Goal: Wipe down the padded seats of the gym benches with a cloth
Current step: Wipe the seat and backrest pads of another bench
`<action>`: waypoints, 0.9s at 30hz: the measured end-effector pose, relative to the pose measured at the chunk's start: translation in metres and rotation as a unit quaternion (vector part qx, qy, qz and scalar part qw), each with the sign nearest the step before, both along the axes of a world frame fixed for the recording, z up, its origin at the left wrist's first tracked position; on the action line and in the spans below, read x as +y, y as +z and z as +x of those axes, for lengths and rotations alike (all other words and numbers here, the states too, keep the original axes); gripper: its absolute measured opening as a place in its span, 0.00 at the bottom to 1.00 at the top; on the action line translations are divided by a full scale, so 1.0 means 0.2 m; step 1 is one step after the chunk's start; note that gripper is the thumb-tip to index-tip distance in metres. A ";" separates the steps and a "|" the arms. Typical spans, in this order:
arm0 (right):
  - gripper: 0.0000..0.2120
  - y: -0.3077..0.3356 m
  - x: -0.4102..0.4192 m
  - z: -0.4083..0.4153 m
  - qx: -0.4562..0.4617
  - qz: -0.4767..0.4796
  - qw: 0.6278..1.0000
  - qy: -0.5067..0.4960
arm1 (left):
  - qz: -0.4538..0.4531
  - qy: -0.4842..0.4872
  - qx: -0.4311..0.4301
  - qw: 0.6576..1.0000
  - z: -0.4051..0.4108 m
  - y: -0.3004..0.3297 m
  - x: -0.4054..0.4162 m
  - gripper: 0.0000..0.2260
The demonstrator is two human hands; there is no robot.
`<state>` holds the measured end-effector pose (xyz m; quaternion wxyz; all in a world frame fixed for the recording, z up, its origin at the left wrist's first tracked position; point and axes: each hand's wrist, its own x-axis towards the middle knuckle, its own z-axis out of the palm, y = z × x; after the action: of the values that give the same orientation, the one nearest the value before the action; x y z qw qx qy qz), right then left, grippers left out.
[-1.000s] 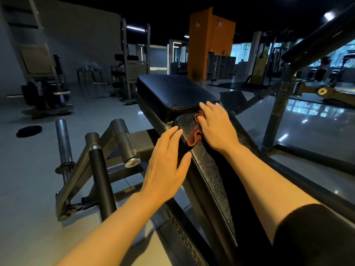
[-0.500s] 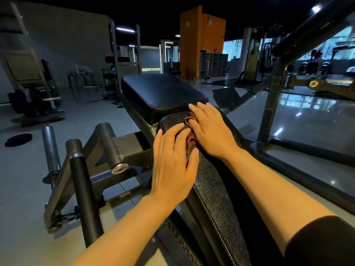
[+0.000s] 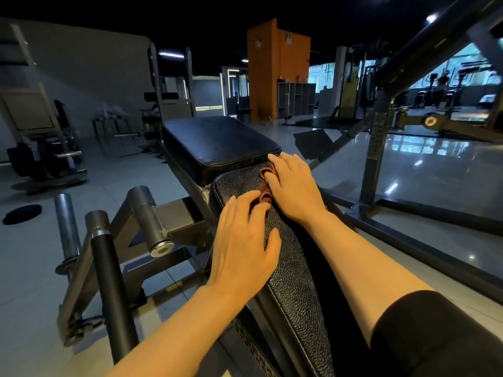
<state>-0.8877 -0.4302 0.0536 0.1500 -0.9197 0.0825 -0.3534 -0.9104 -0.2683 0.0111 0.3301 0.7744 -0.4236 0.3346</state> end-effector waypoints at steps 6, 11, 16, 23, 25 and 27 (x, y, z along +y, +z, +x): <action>0.23 -0.08 -0.03 -0.18 0.012 0.007 1.000 -0.028 | 0.036 -0.006 -0.013 0.999 -0.06 -0.03 0.02 0.16; 0.22 -0.17 -0.05 -0.35 0.021 0.005 0.999 -0.040 | 0.053 -0.036 -0.013 0.998 -0.18 -0.07 -0.02 0.14; 0.23 -0.34 -0.09 -0.54 0.034 0.021 0.998 -0.057 | 0.078 -0.050 -0.008 0.996 -0.31 -0.13 -0.04 0.14; 0.27 -0.55 -0.06 -0.87 0.043 0.053 0.994 -0.082 | 0.110 -0.085 -0.008 0.990 -0.49 -0.28 -0.02 0.13; 0.25 -0.60 -0.04 -0.96 0.041 0.079 0.991 -0.096 | 0.109 -0.093 -0.015 0.990 -0.52 -0.31 0.01 0.12; 0.27 -0.65 -0.02 -1.00 0.043 0.094 0.989 -0.110 | 0.099 -0.102 -0.018 0.990 -0.53 -0.33 0.03 0.10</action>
<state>-1.0886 -0.4343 -0.0756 0.1923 -0.9011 0.2225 -0.3187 -1.0162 -0.2624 -0.0545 0.2767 0.7496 -0.5372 0.2700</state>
